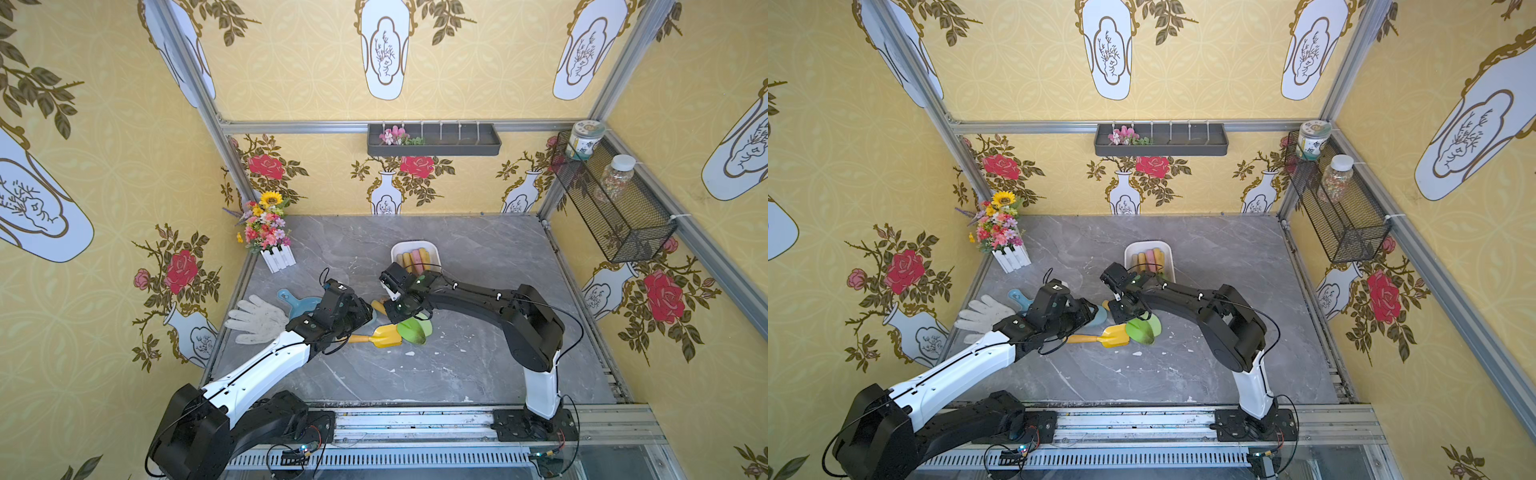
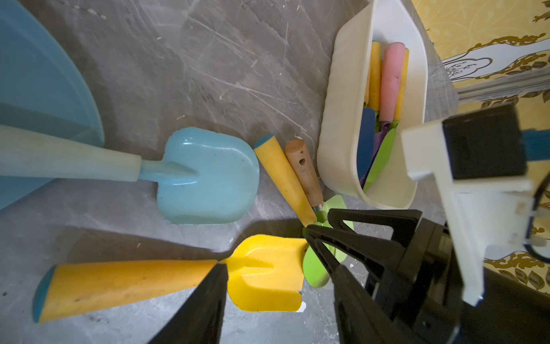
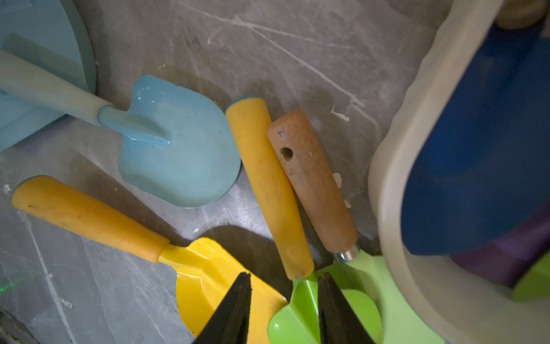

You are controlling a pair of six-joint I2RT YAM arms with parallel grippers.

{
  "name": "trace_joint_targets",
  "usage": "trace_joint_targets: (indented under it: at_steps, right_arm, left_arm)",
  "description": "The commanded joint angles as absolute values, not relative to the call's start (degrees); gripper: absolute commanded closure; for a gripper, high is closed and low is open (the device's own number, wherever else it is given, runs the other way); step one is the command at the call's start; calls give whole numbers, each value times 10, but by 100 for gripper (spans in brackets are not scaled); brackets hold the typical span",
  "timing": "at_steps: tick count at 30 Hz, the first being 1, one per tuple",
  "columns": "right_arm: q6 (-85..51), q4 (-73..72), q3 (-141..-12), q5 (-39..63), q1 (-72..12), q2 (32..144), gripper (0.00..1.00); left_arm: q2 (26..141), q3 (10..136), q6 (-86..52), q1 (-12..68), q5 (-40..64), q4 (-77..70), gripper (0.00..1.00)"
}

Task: Put the shovel into the storage box
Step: Pick up the shovel from the center of the board.

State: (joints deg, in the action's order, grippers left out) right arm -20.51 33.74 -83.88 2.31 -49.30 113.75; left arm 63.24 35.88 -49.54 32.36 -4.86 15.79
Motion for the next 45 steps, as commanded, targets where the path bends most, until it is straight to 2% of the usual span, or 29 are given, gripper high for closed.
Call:
trace_joint_targets:
  at_steps: [1,17,27,32,45]
  right_arm:
    - [-198,330,-844,23,-494,1146,60]
    - [-181,343,-880,30,-494,1197,63]
    - [-171,349,-895,32,-493,1211,76]
    - [-167,356,-897,31,-494,1206,80]
    - [-169,371,-891,32,-494,1151,83]
  left_arm:
    - [636,354,-494,322,-42,142,39]
    - [643,355,-489,317,-33,135,39]
    - [647,353,-488,314,-31,134,39]
    - [646,351,-487,311,-30,131,39]
    - [642,353,-485,305,-30,128,39]
